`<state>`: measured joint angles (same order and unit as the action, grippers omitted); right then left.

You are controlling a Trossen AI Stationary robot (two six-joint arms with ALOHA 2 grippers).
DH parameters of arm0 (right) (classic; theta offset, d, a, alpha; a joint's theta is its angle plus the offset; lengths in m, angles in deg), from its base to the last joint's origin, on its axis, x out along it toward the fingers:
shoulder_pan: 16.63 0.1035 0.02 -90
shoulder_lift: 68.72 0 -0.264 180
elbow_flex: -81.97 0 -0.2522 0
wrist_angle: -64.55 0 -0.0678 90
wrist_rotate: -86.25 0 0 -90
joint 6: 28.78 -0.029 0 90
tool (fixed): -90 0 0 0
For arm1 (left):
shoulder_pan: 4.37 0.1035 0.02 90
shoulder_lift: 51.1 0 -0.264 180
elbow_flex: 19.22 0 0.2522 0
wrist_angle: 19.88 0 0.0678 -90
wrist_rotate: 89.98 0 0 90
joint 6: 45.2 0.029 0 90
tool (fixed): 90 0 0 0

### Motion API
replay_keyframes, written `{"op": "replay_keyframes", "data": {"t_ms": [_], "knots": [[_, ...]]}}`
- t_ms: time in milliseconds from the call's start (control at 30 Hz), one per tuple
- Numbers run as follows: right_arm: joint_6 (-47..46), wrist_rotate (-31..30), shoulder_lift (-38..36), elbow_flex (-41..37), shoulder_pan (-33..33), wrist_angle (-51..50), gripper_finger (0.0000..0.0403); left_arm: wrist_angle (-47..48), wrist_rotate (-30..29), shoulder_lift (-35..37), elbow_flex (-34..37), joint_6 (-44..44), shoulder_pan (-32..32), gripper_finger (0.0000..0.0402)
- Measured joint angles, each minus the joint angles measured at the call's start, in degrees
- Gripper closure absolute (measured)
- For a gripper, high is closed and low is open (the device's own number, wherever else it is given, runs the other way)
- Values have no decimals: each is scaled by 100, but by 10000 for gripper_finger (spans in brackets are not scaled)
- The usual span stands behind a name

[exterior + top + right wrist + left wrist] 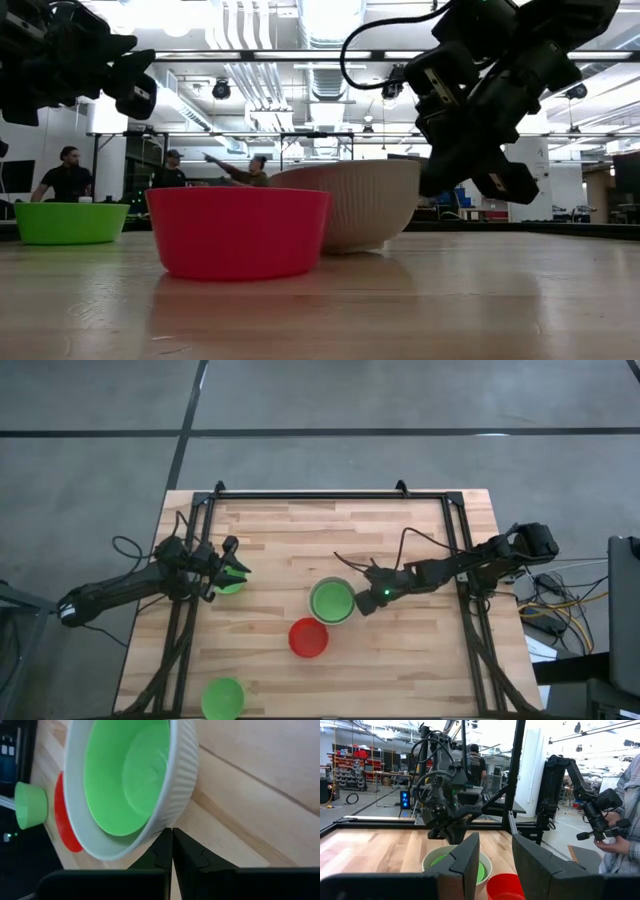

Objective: Nest bowls inside each other
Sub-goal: Move the stacked bowls to the center of the table, then stack the top green bowl on the right green bowl

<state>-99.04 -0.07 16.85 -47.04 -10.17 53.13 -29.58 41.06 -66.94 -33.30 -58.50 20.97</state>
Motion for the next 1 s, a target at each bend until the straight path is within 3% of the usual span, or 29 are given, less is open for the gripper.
{"op": "replay_keyframes", "data": {"t_ms": [233,500,833,1000], "knots": [[176,58,-106,5,-12,-24,394,0,-1,-9,0,1,0,280],[478,-267,-753,15,-92,-596,394,2,1,-15,0,0,4,280],[1090,-1243,-2106,265,-87,-1861,394,0,1,-15,0,2,2,280],[1665,-1760,-2878,291,-83,-1874,394,1,1,-15,0,1,2,280]]}}
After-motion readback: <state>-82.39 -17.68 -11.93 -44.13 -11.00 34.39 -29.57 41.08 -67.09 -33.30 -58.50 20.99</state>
